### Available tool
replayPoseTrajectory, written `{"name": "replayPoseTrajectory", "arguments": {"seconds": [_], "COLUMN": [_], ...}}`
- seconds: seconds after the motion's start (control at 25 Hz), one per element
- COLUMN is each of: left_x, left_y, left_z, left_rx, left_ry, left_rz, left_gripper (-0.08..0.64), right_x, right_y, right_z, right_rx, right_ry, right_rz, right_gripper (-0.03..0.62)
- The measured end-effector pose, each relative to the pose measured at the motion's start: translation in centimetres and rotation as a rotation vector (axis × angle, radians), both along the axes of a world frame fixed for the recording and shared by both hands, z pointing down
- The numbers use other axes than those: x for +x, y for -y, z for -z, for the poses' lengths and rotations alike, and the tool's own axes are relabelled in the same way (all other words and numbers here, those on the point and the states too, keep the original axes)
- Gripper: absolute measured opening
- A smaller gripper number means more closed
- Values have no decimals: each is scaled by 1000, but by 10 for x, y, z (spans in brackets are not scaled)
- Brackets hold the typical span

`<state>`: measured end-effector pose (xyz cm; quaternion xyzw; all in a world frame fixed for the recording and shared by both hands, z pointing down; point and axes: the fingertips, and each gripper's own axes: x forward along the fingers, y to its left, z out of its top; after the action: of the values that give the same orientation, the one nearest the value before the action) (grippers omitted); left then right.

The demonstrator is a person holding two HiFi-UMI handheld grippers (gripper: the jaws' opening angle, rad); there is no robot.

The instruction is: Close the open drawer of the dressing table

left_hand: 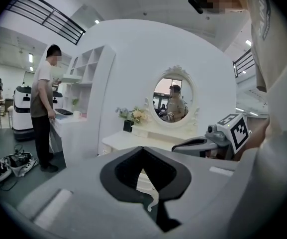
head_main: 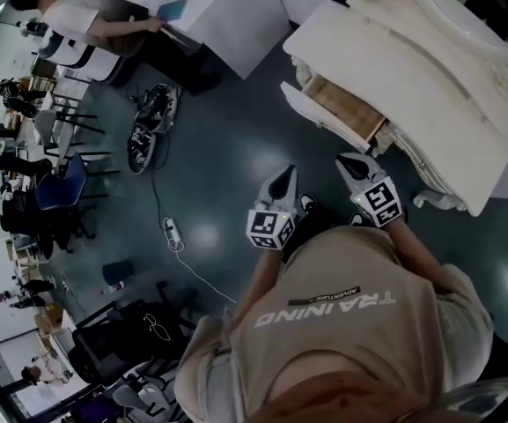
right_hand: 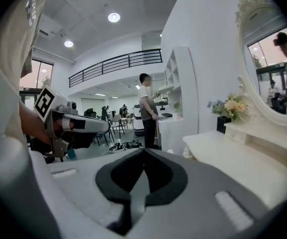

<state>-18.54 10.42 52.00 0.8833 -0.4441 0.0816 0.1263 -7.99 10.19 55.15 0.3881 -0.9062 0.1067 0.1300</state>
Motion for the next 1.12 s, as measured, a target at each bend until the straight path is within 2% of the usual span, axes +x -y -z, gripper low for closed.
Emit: {"name": "replayPoseTrajectory", "arguments": {"seconds": [0.2,0.36,0.48,0.6,0.8,1.0,1.12], "left_x": [-40,-80,-100,-96,-80,-65,-56], "left_y": [48,88,128,155,193,229,263], "left_z": [20,9,-13,-27,-44,-44,-38], "left_rx": [62,86,56,16,11,-2,-14], "left_ry": [24,26,21,5,5,59,91], "left_rz": [-95,-158,-178,-193,-243,-235,-247], "left_gripper": [0,0,0,0,0,0,0], "right_x": [-37,-63,-72,-60,-50,-44,-31], "right_y": [47,83,107,120,155,202,245], "right_z": [15,8,-7,-17,-31,-44,-40], "right_rx": [-8,-36,-76,-114,-126,-124,-94], "right_ry": [10,5,-16,-40,8,60,125], "right_rz": [-84,-186,-219,-248,-293,-267,-280], "right_gripper": [-5,-5,-5,-5,-5,-5,-5]}}
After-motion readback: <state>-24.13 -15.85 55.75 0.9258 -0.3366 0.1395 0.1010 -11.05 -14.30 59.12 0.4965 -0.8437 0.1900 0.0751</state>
